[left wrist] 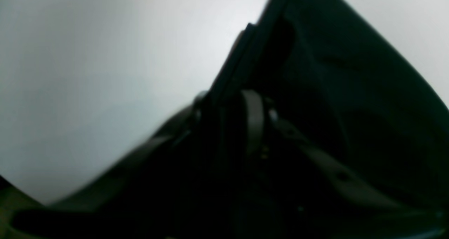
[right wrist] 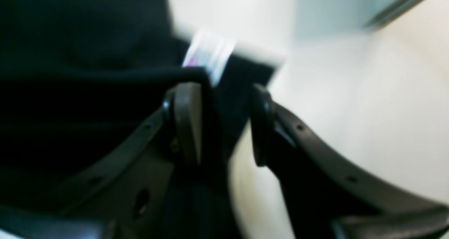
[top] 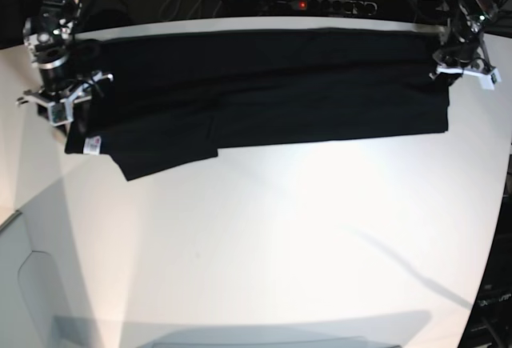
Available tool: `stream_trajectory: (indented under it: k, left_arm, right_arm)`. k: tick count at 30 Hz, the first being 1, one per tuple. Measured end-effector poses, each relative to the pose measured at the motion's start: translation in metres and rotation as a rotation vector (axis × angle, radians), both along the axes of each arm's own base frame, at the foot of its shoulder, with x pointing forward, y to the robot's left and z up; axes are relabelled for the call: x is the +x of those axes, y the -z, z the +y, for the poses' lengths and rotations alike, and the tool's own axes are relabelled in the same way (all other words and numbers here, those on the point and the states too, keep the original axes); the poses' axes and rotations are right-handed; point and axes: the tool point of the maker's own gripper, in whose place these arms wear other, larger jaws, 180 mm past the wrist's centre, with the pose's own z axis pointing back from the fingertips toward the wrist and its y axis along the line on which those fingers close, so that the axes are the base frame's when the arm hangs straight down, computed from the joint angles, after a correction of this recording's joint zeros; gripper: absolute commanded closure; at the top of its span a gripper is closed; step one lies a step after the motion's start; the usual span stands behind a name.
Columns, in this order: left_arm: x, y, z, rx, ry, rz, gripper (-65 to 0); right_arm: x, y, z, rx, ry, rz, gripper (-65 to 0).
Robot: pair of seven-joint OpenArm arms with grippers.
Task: Fold the T-shirt properly
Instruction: 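Reach the right gripper to the folded hem corner and grasp it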
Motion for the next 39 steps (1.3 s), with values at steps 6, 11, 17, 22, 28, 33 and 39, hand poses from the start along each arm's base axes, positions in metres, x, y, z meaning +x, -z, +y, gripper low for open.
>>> stream_trajectory:
  k: [6, 11, 17, 22, 28, 33, 39]
  left_arm:
    - [0.000, 0.000, 0.000, 0.000, 0.001, 0.001, -20.4]
    - [0.000, 0.001, -0.001, -0.002, -0.001, 0.001, -20.4]
    - [0.000, 0.001, 0.000, 0.002, -0.001, 0.003, -20.4]
    - [0.000, 0.000, 0.000, 0.000, -0.001, 0.000, -20.4]
    - [0.001, 0.000, 0.000, -0.002, -0.003, -0.002, -20.4]
    - [0.002, 0.000, 0.000, -0.001, -0.003, -0.005, -20.4]
    - [0.004, -0.002, 0.002, 0.006, -0.001, -0.007, -20.4]
  right_arm:
    - [0.031, -0.044, 0.027, 0.011, -0.040, -0.142, -23.5]
    - [0.065, -0.048, 0.046, 0.022, -0.052, -0.096, -23.8]
    - [0.105, -0.010, 0.074, 0.058, -0.105, 0.063, -23.9]
    - [0.110, 0.038, 0.076, 0.077, -0.105, 0.215, -25.3]
    - [0.111, 0.071, 0.067, 0.115, -0.079, 0.296, -30.6]
    - [0.114, 0.076, 0.062, 0.132, -0.075, 0.294, -28.1]
    - [0.109, 0.072, 0.061, 0.111, -0.070, 0.303, 0.0]
